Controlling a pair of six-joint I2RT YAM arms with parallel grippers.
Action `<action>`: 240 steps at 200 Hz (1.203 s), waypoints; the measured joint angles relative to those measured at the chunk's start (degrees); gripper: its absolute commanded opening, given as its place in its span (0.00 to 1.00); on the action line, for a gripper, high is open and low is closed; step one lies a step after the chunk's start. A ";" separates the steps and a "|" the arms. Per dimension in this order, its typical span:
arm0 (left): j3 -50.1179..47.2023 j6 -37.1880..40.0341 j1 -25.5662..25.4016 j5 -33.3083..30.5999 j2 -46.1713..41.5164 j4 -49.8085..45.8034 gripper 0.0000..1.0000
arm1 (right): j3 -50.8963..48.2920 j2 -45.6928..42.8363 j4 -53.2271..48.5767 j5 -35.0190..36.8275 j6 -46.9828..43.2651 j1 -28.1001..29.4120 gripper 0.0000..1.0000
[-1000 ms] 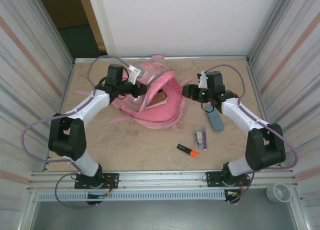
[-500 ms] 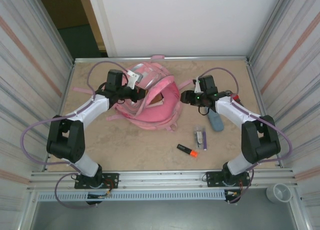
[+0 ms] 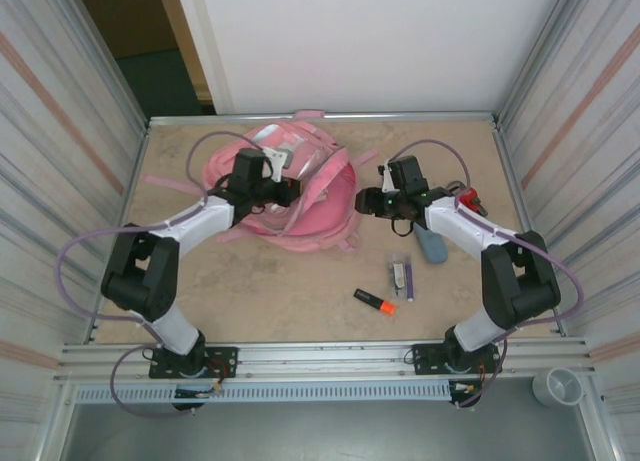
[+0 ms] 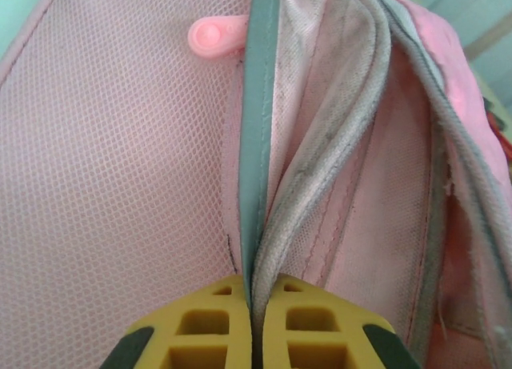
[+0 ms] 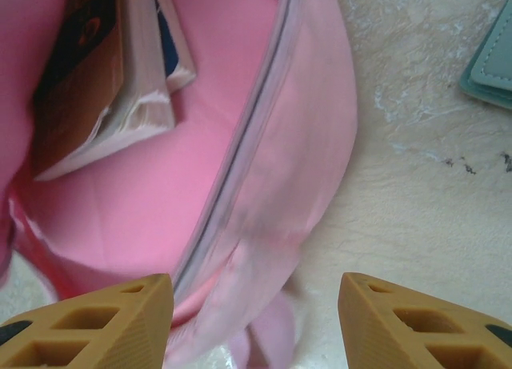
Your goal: Pack the student bag
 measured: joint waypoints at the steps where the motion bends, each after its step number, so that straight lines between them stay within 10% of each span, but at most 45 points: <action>1: 0.07 -0.13 -0.13 -0.24 0.09 0.00 0.00 | -0.07 -0.09 0.00 0.07 0.07 0.07 0.55; 44: 7.52 -10.23 -5.79 -11.39 7.17 0.92 0.00 | -3.89 -3.63 0.87 1.22 1.07 4.66 0.55; 85: 14.19 -14.40 -8.15 -14.62 13.09 0.68 0.63 | -8.22 -5.88 4.50 4.00 1.79 7.61 0.55; 104: 12.39 -14.69 -7.85 -14.73 10.73 0.04 0.73 | -9.16 -5.81 5.92 5.75 1.73 12.74 0.55; 144: -4.44 -14.47 -3.96 -17.68 -9.20 -3.45 0.75 | -8.09 -2.10 8.87 7.13 1.73 19.61 0.55; 170: -19.04 -19.30 9.38 -14.51 -21.62 -3.82 0.74 | -5.97 3.39 10.75 7.06 1.77 20.13 0.54; 240: -25.77 -23.06 14.53 -2.03 -12.68 -2.34 0.73 | -3.39 7.58 11.87 5.79 1.79 20.50 0.54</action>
